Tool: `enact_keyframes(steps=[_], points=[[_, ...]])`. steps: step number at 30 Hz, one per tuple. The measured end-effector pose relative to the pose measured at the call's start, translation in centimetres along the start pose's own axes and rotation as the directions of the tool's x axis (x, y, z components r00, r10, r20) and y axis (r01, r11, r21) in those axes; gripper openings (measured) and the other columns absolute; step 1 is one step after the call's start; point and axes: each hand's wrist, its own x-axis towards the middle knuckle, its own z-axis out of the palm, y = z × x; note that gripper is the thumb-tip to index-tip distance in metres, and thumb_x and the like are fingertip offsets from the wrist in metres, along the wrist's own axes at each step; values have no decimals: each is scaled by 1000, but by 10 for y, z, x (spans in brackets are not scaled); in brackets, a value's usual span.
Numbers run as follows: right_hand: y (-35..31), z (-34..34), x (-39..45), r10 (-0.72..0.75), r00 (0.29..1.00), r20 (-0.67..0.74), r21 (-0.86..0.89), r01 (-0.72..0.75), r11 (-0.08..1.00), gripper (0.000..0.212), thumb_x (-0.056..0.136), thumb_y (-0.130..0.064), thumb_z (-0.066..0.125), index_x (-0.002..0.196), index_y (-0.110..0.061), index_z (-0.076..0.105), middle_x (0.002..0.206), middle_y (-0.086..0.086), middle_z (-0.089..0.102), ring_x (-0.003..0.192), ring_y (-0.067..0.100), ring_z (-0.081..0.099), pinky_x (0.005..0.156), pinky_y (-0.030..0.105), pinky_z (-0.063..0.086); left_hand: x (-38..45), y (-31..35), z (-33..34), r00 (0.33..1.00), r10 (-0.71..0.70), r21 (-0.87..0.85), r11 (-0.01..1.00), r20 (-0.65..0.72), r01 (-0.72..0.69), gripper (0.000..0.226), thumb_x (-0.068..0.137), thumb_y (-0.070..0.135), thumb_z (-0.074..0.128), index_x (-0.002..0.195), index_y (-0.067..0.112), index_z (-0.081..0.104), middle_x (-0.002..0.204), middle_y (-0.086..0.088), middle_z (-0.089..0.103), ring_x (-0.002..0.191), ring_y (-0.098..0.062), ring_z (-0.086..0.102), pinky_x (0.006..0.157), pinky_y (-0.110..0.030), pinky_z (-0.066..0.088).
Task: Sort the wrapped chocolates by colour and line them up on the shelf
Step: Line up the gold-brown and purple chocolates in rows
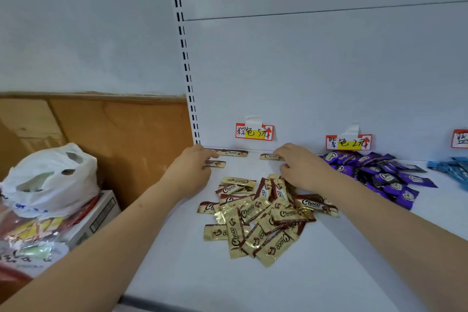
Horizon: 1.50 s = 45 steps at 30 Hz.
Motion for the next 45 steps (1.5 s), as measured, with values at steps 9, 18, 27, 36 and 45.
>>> enact_keyframes(steps=[9,18,27,36,45], points=[[-11,12,12,24,999,-38,63,-22,998,37,99,-15,39,131,-9,58,135,9,53,120,25,49,104,38,41,-6,-5,9,995,1,27,1000,-101,2,45,94,12,40,133,23,59,134,4,56,118,-16,49,100,-34,42],[-5,24,8,17,996,-86,174,-2,985,40,99,-18,39,138,-12,50,141,6,51,126,22,45,106,37,39,-6,-10,13,994,-17,43,999,-110,21,44,95,12,39,133,21,61,138,1,56,129,-20,45,107,-39,40],[-5,20,4,12,997,-75,294,11,956,36,106,-28,32,120,-12,61,124,4,57,106,18,55,89,28,40,-2,-10,15,992,-41,81,995,-120,51,42,102,24,32,135,28,57,126,5,53,111,-16,45,92,-34,38],[-10,14,-2,53,998,-42,345,-35,938,51,105,-44,26,123,-9,59,119,10,65,100,19,60,91,35,42,-1,-7,15,994,-92,206,973,-61,103,47,103,33,22,143,37,47,139,12,45,123,-18,31,99,-41,26],[-10,14,-2,86,996,25,430,-89,898,60,101,-57,20,140,-23,51,135,4,59,122,18,53,102,35,35,-3,-4,12,993,-114,184,976,-9,114,47,102,34,23,145,37,43,145,11,40,129,-18,27,104,-43,22]])
